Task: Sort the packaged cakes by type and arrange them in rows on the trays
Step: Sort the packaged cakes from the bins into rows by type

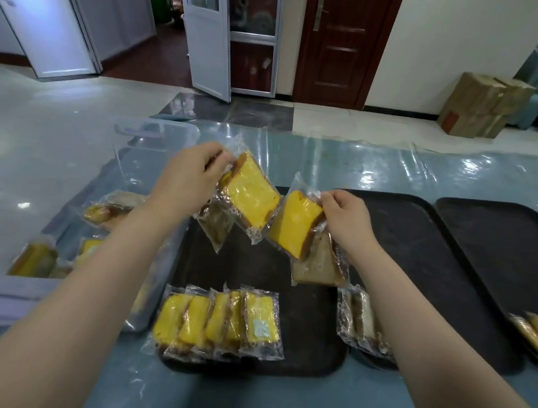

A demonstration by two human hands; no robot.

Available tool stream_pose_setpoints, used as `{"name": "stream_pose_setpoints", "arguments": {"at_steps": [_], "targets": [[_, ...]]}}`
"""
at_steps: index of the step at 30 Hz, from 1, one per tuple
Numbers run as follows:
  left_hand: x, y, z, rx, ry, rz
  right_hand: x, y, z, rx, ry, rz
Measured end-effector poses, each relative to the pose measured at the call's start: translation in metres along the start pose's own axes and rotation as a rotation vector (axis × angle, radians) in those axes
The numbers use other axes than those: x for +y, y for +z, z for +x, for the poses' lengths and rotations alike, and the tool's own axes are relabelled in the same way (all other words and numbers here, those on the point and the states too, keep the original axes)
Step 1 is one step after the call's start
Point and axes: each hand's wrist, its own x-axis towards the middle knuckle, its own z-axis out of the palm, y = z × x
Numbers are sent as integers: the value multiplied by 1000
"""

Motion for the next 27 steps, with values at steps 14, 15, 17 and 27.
{"name": "stream_pose_setpoints", "arguments": {"at_steps": [14, 15, 17, 27], "targets": [[-29, 70, -86, -221, -316, -106, 82, 4, -38, -350, 54, -307], [-34, 71, -92, -214, -353, -125, 84, 6, -39, -366, 50, -323], [-41, 71, -107, -190, -419, -170, 84, 11, -40, -367, 20, -366], [-67, 70, -149, -84, -594, -250, 115, 41, -66, -117, -835, -734]]}}
